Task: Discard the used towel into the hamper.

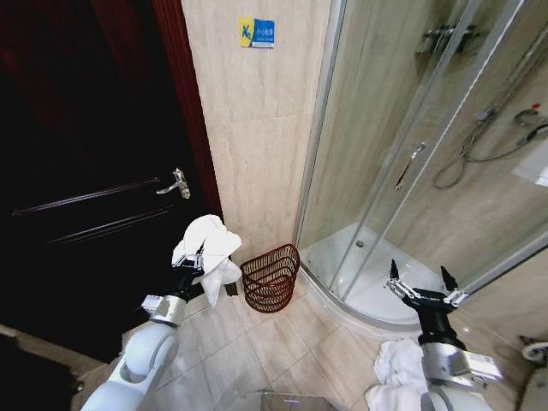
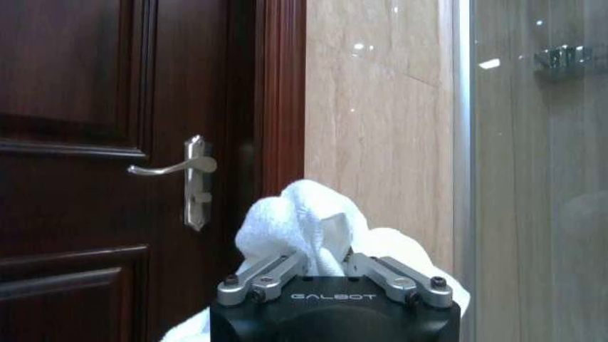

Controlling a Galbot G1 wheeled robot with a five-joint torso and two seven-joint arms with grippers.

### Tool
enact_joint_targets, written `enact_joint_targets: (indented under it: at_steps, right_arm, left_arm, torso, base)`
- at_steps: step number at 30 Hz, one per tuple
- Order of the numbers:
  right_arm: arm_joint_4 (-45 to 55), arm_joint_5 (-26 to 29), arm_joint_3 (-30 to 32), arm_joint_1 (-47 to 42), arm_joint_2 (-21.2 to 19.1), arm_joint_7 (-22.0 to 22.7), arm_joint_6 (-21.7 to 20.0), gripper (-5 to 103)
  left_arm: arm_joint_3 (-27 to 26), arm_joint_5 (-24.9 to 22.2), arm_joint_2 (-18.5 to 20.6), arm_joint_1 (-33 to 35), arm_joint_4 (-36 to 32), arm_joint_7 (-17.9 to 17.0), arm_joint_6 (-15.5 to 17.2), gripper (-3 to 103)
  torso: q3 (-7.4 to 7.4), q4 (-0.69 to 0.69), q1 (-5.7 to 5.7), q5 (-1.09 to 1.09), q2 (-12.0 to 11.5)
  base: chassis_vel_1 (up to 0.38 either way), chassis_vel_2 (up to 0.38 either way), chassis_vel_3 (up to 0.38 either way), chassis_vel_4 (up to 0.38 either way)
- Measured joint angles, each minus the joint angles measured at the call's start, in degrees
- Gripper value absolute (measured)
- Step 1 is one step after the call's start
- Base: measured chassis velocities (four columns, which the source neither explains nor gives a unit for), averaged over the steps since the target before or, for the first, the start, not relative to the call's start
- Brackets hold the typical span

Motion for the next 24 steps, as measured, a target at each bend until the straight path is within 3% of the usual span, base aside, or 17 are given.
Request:
enact_joint_targets:
  at_steps: [24]
  right_arm:
    - [-0.9, -0.2, -0.3, -0.5, 0.0, -0.1, 1.8, 100]
  left_arm:
    - [0.0, 0.3, -0.3, 0.4, 0.8, 0.5, -0.9, 5]
  torso:
    - [-4.04, 0.00, -3.27, 0.00, -7.3]
  base:
    - [-0.084, 0.089, 0.085, -0.084]
